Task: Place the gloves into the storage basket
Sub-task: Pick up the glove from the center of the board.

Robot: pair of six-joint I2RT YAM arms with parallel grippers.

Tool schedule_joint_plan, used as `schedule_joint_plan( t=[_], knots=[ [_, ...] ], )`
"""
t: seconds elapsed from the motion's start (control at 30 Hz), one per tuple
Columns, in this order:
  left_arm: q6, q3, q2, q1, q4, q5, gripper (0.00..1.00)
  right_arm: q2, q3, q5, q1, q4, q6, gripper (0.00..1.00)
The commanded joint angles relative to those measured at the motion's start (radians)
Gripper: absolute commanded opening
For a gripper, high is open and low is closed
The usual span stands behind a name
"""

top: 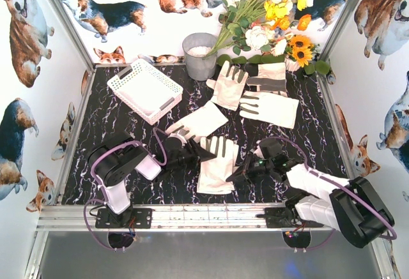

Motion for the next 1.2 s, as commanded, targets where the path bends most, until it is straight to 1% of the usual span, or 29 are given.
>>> schedule_joint_plan(
  t=[0.0,0.17,0.3,0.37,0.47,0.57,0.67,0.87,1.0,1.17],
  knots=[
    [0.033,0.036,0.003,0.015,0.015,0.062,0.23,0.033,0.069,-0.049,-0.006,-0.025,-0.069,0.0],
    [0.052,0.036,-0.02,0.017,0.02,0.061,0.0,0.026,0.111,0.009,-0.009,-0.134,-0.141,0.0],
    [0.086,0.029,-0.076,0.017,-0.004,0.043,0.0,-0.067,0.153,0.094,-0.009,-0.258,-0.189,0.0],
    [0.115,0.032,-0.12,0.015,-0.046,0.029,0.0,-0.126,0.193,0.143,-0.009,-0.353,-0.229,0.0],
    [0.192,0.06,-0.209,0.012,-0.184,0.005,0.0,-0.181,0.256,0.203,-0.009,-0.443,-0.287,0.0],
    [0.287,0.105,-0.302,0.008,-0.329,-0.031,0.0,-0.181,0.34,0.241,-0.007,-0.475,-0.366,0.0],
    [0.348,0.135,-0.402,0.012,-0.424,-0.113,0.0,-0.122,0.443,0.277,-0.007,-0.483,-0.438,0.0],
    [0.477,0.219,-0.536,0.033,-0.601,-0.251,0.0,0.075,0.708,0.356,0.01,-0.516,-0.585,0.0],
    [0.521,0.233,-0.608,0.079,-0.638,-0.325,0.0,0.177,0.828,0.395,0.028,-0.501,-0.631,0.0],
    [0.559,0.236,-0.666,0.156,-0.646,-0.341,0.0,0.3,0.926,0.438,0.069,-0.416,-0.647,0.0]
  ],
)
